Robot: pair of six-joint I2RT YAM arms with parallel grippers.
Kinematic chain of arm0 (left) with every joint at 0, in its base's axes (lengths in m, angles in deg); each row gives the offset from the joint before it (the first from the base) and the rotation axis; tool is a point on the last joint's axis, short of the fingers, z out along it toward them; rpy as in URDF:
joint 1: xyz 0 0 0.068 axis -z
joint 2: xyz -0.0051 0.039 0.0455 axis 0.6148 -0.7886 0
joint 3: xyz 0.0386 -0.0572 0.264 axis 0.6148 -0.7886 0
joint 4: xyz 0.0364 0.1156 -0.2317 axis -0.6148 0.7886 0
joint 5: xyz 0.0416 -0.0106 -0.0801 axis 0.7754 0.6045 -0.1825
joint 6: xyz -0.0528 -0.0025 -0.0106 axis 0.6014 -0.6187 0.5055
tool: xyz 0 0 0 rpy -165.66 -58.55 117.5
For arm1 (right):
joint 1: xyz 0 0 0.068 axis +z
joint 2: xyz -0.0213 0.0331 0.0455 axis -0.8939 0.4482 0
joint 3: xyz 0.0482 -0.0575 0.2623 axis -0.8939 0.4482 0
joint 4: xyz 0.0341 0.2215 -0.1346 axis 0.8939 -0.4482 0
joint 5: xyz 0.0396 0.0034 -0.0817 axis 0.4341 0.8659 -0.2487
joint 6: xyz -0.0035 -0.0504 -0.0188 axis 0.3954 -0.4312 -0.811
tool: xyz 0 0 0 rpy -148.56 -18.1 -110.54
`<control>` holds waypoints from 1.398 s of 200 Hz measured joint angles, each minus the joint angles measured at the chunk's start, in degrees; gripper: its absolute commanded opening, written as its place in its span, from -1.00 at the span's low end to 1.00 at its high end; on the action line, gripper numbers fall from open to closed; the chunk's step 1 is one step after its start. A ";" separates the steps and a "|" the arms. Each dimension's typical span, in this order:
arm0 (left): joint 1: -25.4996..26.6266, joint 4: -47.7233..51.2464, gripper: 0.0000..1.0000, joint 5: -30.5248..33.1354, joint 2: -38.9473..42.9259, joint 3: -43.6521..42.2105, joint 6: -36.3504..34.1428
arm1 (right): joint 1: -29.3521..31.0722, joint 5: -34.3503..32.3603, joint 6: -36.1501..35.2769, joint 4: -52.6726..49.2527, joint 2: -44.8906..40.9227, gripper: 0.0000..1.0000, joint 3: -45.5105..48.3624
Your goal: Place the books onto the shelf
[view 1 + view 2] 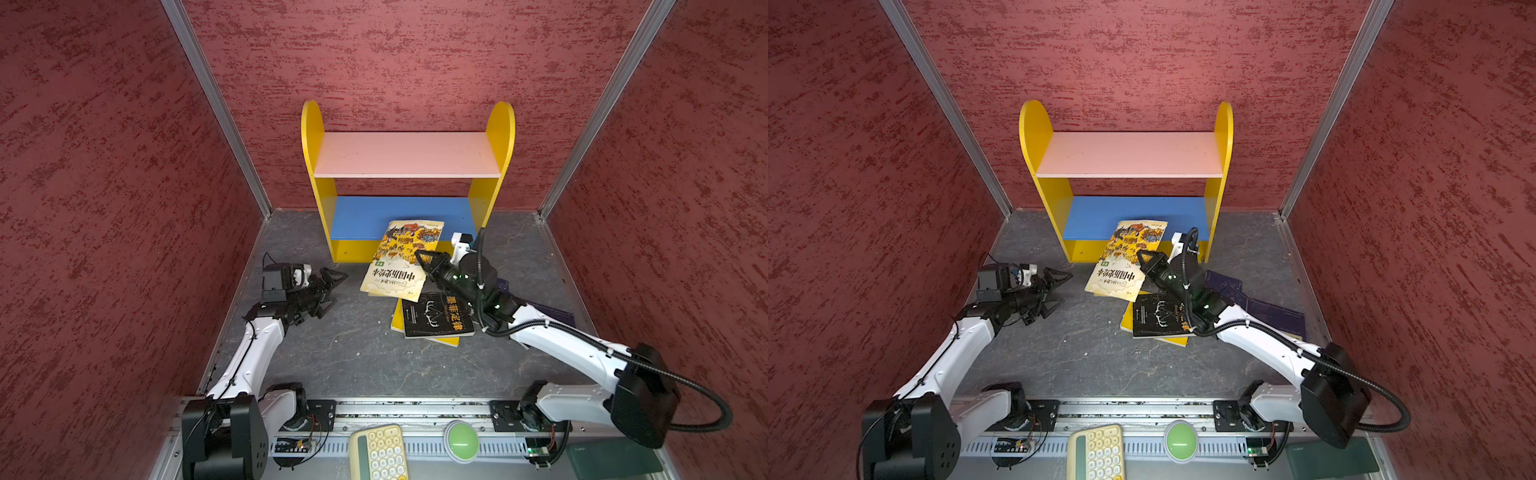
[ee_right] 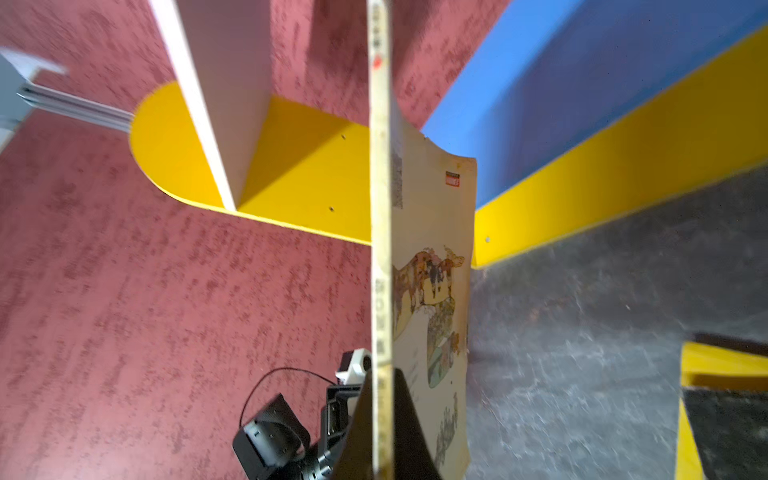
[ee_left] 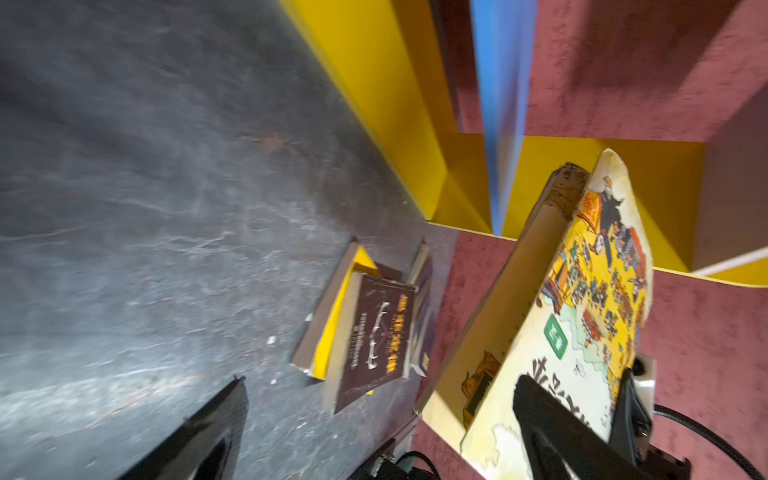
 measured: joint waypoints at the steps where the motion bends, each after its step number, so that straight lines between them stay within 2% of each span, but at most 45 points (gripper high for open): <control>1: 0.17 -0.50 0.99 -0.15 0.07 0.07 0.44 | -0.04 -0.13 0.04 0.13 -0.04 -1.00 0.00; 38: 8.48 -13.27 1.00 -2.49 -1.64 4.33 9.92 | -3.56 -4.48 1.38 7.52 -0.09 -1.00 0.00; 63: 15.91 -18.60 0.96 -2.51 -5.42 9.81 12.50 | -5.42 -5.92 3.61 11.65 2.36 -1.00 0.00; 80: 19.02 -20.26 0.94 -2.32 -7.54 12.87 12.70 | -6.23 -7.04 5.77 13.88 4.59 -1.00 0.00; 112: 20.35 -24.76 0.79 -1.20 -11.32 14.64 14.80 | -7.08 -8.09 9.42 16.50 8.63 -1.00 -0.24; 184: 23.17 -25.79 0.57 2.82 -21.20 17.68 18.80 | -7.87 -7.48 14.03 19.45 14.82 -1.00 -4.22; 220: 23.96 -30.49 0.32 3.63 -24.04 19.28 22.08 | -8.07 -6.71 15.39 20.48 17.14 -1.00 -5.49; 279: 24.87 -36.85 -0.36 4.81 -27.91 20.68 25.81 | -8.11 -5.33 16.98 20.63 20.11 -1.00 -5.70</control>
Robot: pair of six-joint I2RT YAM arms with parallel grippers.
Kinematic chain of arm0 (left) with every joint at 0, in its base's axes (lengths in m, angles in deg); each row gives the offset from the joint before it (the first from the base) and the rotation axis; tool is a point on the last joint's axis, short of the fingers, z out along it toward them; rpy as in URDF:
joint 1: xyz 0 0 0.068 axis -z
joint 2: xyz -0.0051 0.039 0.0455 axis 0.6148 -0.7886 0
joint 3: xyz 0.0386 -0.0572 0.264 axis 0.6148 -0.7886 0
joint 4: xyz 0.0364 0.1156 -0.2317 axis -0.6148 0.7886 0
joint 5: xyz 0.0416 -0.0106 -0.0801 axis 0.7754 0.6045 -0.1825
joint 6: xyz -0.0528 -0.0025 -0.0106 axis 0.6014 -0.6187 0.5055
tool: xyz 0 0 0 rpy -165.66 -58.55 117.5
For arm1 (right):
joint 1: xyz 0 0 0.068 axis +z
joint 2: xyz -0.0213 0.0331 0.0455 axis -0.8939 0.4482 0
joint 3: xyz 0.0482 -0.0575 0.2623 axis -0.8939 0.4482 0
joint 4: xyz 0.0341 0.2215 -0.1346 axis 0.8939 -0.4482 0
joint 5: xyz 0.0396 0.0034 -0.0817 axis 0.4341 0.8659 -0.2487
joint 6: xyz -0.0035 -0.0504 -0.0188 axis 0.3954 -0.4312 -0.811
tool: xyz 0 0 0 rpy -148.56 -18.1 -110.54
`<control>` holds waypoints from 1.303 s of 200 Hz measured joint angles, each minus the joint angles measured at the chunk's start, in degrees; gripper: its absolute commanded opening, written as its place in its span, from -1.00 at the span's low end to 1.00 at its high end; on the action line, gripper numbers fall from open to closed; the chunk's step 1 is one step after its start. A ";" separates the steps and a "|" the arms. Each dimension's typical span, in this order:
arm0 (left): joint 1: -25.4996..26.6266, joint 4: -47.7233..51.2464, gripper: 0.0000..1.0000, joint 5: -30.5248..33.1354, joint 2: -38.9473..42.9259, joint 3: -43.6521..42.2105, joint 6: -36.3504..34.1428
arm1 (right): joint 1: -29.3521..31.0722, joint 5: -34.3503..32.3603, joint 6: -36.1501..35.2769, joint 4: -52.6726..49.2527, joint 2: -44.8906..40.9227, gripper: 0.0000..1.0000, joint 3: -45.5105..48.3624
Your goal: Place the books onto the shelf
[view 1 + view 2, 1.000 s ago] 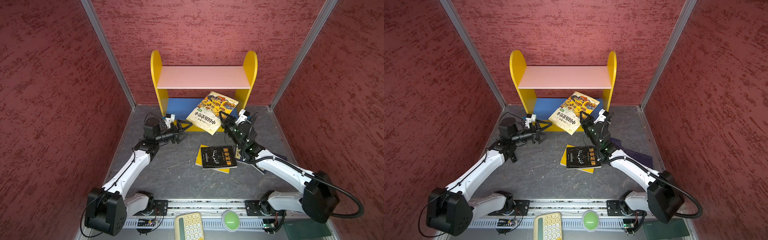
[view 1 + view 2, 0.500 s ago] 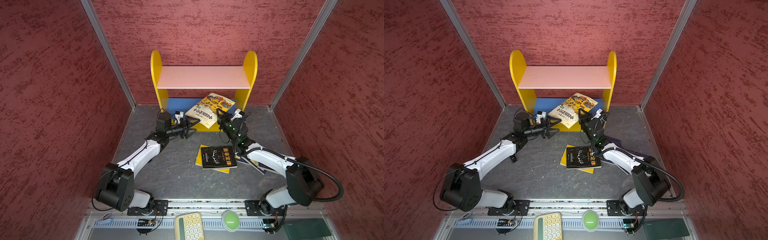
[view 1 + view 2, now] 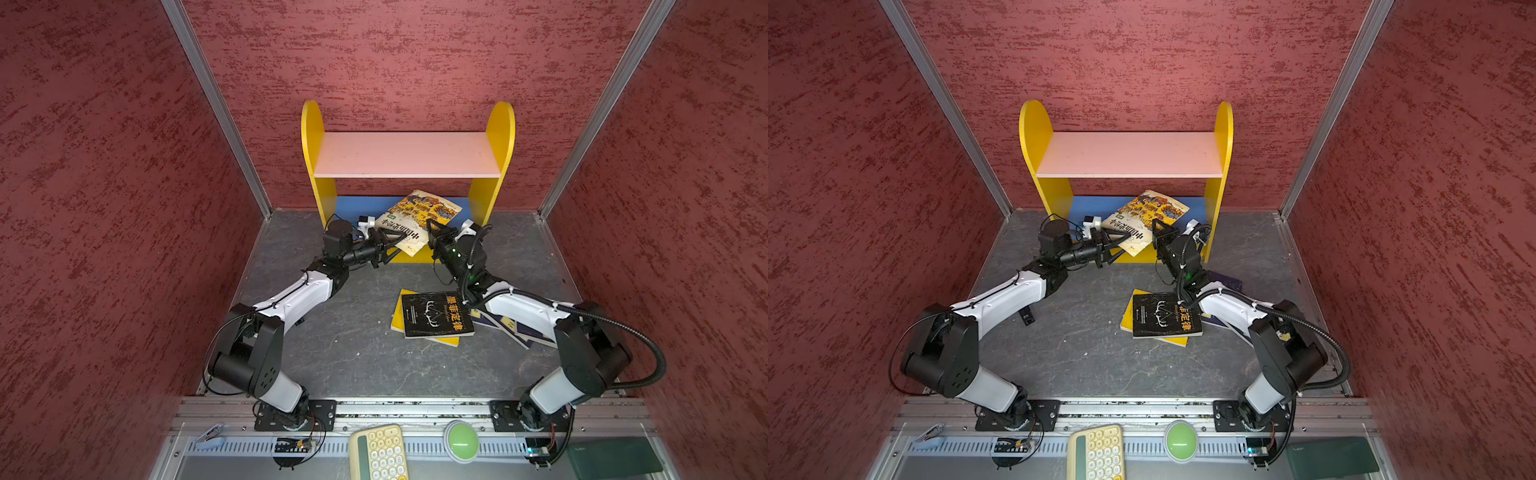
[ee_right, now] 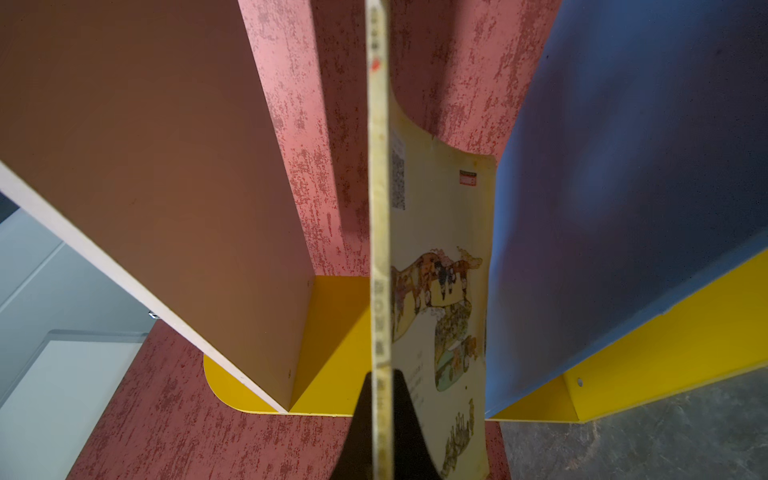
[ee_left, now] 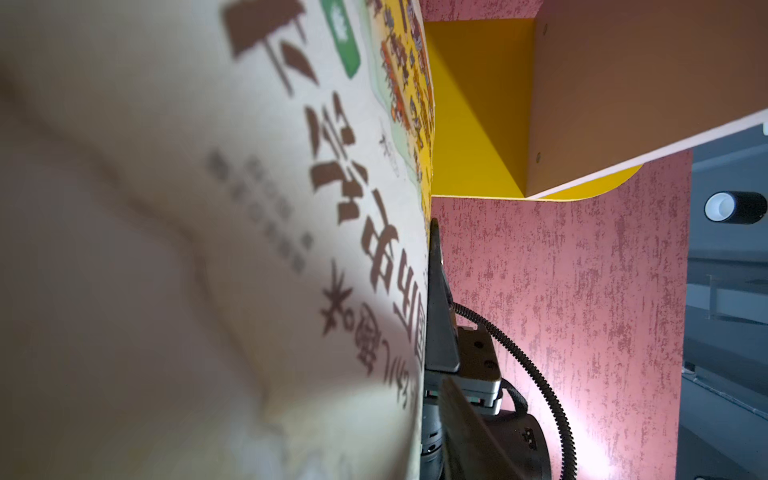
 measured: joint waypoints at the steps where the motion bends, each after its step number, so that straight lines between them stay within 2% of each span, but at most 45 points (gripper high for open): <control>1: 0.02 0.00 -0.38 0.04 -0.02 0.00 -0.07 | 0.00 0.02 0.02 -0.02 0.07 -1.00 0.00; 31: 0.09 -0.70 -0.70 0.98 -0.04 0.02 -0.20 | -0.61 1.60 0.66 -0.68 0.63 -0.99 0.00; 65: 0.04 0.24 -0.94 1.55 -0.07 0.48 -1.86 | -2.75 6.54 1.86 -0.85 1.64 -0.35 0.15; 96: -1.51 3.32 -1.00 0.00 -1.29 2.16 -4.26 | -6.36 12.59 2.54 2.47 1.92 0.22 3.08; 105: -2.36 3.78 -1.00 -0.98 -1.90 2.36 -4.87 | -7.58 14.56 2.08 2.80 1.92 0.29 4.02; 138: -5.99 8.79 -1.00 -5.29 -3.56 3.72 -8.59 | -11.50 22.58 -2.21 -2.29 1.60 0.34 4.48; 185: -7.69 20.44 -1.00 -12.92 -4.07 9.75 -19.63 | -13.40 33.55 -11.47 -11.32 1.22 0.43 3.93; 231: -8.26 29.05 -1.00 -19.89 -5.44 13.40 -28.35 | -17.31 40.26 -13.14 -7.56 1.22 0.40 7.96; 260: -8.26 32.37 -0.99 -21.92 -5.75 14.21 -32.13 | -19.15 42.34 -12.15 -3.72 1.22 0.23 10.43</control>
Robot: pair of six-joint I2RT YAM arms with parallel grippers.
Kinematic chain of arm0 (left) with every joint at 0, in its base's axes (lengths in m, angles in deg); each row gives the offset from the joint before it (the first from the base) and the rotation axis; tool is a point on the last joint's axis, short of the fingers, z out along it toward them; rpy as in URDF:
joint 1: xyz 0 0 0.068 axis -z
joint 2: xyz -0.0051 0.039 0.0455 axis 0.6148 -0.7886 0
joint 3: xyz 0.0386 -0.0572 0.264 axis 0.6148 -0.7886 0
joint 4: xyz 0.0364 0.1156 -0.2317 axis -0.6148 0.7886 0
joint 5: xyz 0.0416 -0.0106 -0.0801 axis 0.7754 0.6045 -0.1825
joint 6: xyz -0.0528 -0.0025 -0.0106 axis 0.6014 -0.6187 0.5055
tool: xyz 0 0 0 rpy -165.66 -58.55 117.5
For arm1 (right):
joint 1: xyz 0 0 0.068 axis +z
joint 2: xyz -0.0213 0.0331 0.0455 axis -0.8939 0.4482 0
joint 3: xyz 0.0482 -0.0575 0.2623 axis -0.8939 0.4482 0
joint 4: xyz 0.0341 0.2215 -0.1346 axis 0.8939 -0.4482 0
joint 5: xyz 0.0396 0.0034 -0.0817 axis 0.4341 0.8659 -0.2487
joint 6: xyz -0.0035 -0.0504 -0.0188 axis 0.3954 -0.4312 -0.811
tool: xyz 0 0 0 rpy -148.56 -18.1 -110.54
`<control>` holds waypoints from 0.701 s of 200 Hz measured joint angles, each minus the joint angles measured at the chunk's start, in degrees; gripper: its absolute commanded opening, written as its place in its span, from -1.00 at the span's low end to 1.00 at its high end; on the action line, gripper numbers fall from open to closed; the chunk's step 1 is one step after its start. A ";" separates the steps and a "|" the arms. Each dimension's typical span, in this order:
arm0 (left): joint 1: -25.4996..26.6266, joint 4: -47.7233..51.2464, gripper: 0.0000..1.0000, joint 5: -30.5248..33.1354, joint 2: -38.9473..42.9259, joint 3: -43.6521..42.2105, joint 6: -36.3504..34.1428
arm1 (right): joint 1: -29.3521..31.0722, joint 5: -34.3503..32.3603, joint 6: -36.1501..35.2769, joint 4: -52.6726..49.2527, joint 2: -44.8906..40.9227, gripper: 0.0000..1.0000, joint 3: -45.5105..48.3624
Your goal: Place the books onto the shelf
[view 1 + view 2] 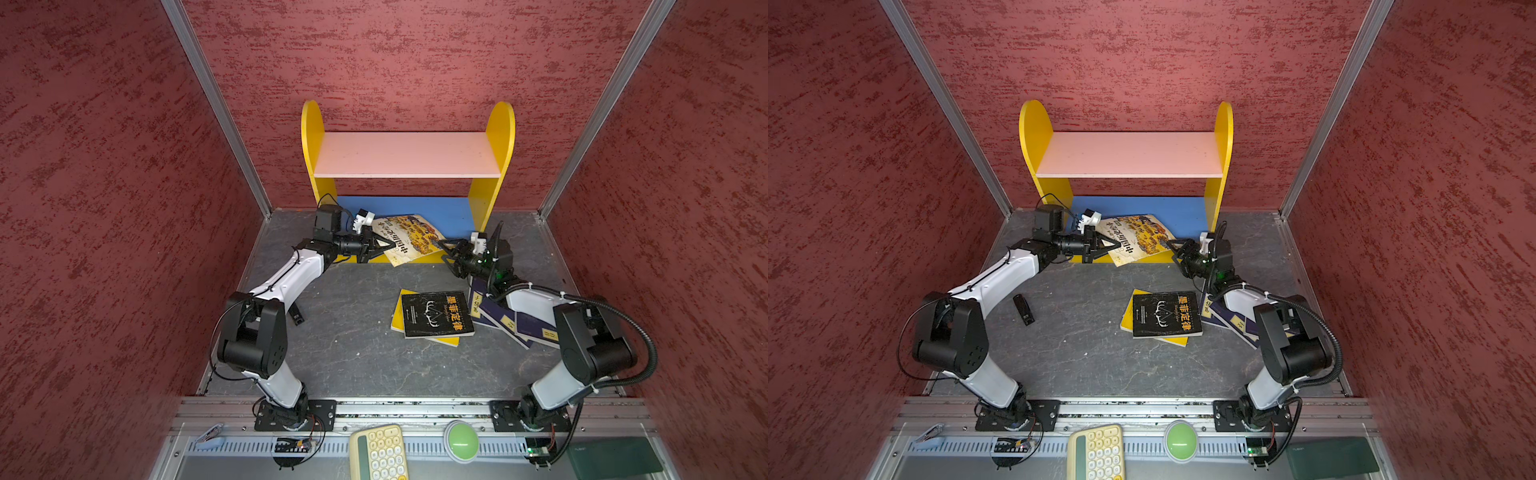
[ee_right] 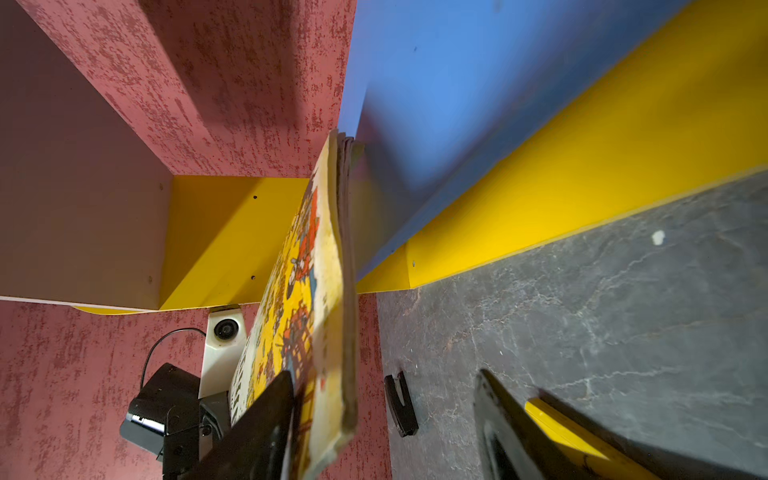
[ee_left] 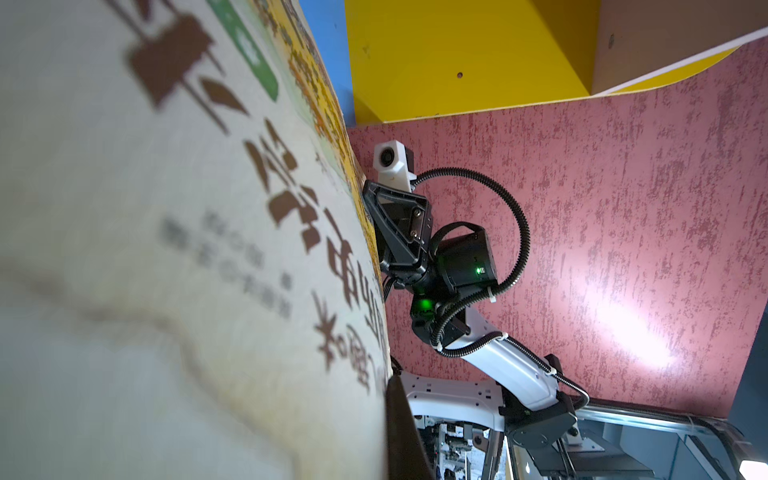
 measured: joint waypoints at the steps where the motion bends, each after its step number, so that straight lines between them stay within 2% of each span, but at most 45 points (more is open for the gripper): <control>1: 0.00 0.13 -0.99 -0.09 0.00 0.07 -0.15 | -0.04 0.07 0.02 0.11 0.00 0.22 0.04; 56: 0.00 5.66 -0.98 -2.19 -2.60 4.35 -6.64 | -0.68 3.65 3.91 8.61 0.31 -0.40 0.39; 67: -0.02 6.71 -0.94 -2.23 -2.91 4.68 -7.78 | -0.68 3.96 4.35 9.33 0.50 -0.54 0.39; 104: -0.26 9.09 -0.87 -1.53 -3.50 6.60 -9.60 | -0.72 3.93 6.82 11.30 0.94 -0.81 0.42; 112: -0.24 9.05 -0.83 -1.03 -3.69 6.60 -9.51 | -0.72 3.58 7.63 11.87 0.94 -0.96 0.44; 140: -0.22 6.49 -0.59 2.86 -4.87 5.99 -5.95 | -0.72 1.40 8.96 12.96 0.94 -0.99 0.63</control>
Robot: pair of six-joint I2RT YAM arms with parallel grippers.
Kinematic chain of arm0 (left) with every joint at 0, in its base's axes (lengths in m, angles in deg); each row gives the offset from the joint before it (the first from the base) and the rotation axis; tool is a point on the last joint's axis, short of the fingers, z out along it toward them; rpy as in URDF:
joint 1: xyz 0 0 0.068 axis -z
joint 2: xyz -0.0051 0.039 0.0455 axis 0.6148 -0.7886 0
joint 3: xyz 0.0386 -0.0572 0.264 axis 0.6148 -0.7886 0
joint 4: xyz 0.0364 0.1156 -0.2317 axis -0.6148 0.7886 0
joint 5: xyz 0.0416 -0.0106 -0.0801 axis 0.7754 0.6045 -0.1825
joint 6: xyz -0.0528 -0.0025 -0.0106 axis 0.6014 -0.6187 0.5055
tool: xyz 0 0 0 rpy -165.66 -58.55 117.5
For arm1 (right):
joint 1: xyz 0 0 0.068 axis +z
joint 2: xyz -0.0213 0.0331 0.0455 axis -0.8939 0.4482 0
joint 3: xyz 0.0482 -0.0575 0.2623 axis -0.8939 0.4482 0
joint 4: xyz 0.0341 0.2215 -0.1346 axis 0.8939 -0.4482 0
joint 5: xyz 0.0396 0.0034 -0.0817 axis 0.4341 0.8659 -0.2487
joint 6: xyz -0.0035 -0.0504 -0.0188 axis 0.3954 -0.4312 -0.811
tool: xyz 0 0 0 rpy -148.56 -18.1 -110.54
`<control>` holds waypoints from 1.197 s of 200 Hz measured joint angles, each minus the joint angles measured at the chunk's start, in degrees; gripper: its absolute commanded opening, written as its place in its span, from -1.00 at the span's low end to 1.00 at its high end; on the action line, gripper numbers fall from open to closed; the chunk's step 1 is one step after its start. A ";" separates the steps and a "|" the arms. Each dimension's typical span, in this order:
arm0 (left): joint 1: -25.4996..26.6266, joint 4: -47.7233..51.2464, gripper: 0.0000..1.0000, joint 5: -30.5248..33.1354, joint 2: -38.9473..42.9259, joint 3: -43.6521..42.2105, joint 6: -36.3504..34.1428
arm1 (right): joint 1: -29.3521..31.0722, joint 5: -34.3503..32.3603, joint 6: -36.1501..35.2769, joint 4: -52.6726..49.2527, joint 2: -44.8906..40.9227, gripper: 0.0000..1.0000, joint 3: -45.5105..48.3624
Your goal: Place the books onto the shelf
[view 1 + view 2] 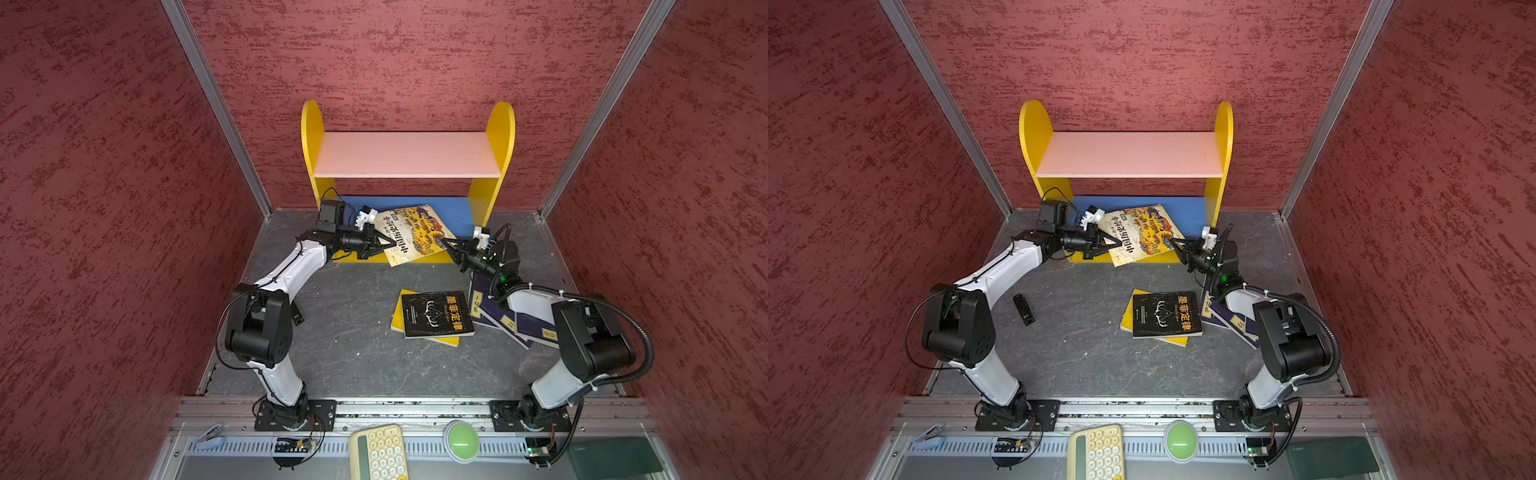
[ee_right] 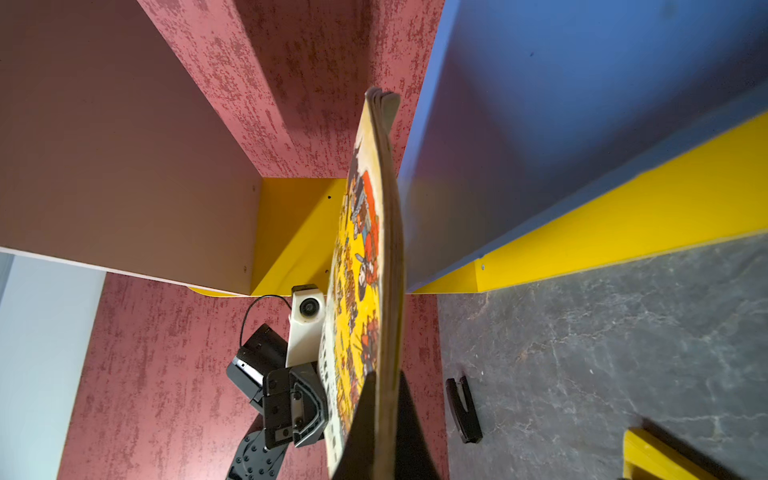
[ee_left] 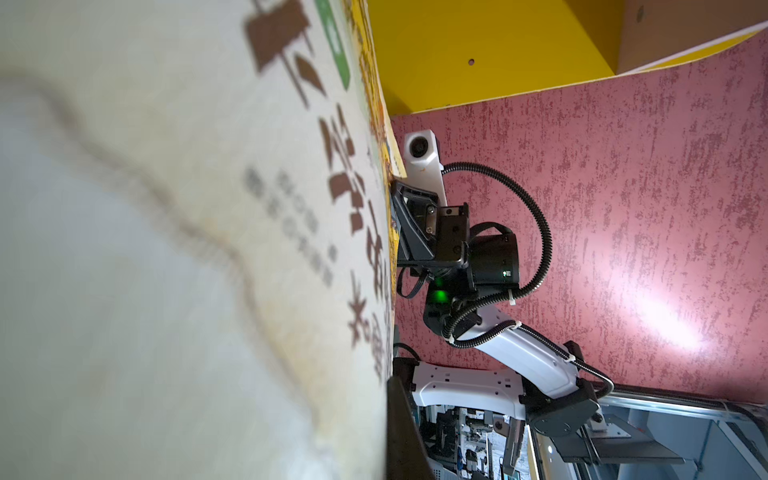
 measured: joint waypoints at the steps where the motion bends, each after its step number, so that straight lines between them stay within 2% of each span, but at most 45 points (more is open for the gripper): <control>1: 0.00 -0.11 -0.56 0.11 0.00 -0.04 0.09 | 0.00 -0.07 0.02 0.00 0.00 -0.99 0.00; 5: -0.07 -0.61 -0.45 0.90 -0.04 -0.33 1.03 | 0.00 -0.33 0.04 0.00 0.00 -0.99 0.00; 19: -0.11 -2.43 -0.38 3.56 -0.15 -1.29 3.63 | 0.00 -1.57 0.15 -0.07 -0.07 -1.00 0.00; 27: -0.13 -3.61 -0.23 5.27 -0.13 -1.97 5.01 | 0.00 -2.38 0.17 -0.17 -0.17 -1.00 0.02; 39: -0.17 -5.33 -0.15 8.02 -0.11 -3.06 7.58 | 0.00 -3.89 0.17 -0.22 -0.55 -0.99 0.33; 45: -0.22 -6.25 -0.03 9.40 0.00 -3.78 8.76 | 0.00 -4.76 0.20 -0.22 -0.96 -1.00 0.76; 51: -0.28 -7.23 0.09 10.95 0.28 -4.76 10.08 | 0.00 -5.88 0.22 -0.20 -1.51 -1.00 1.38; 63: -0.35 -8.92 0.15 13.92 1.33 -7.08 12.44 | 0.00 -8.98 0.63 0.02 -3.26 -1.00 3.41; 74: -0.31 -10.01 0.30 16.28 2.56 -8.94 14.05 | 0.02 -12.09 1.09 0.33 -5.20 -1.00 5.81; 108: 1.22 -13.07 0.40 21.51 5.97 -12.74 18.84 | 0.00 -21.66 2.54 1.29 -10.71 -1.00 11.74; 137: 5.33 -15.67 0.40 22.93 5.66 -12.94 21.99 | 0.00 -27.21 2.78 2.47 -12.37 -1.00 12.33; 167: 9.09 -21.38 0.35 22.93 2.47 -12.92 27.21 | 0.20 -28.48 2.82 4.17 -11.85 -1.00 12.33; 203: 10.54 -27.10 0.11 23.21 -1.07 -12.94 33.35 | 0.48 -29.59 2.75 6.71 -8.35 -0.99 12.33; 239: 11.26 -30.82 -0.24 24.06 -1.53 -12.94 37.53 | 0.72 -30.10 1.84 7.52 -6.86 -0.98 12.33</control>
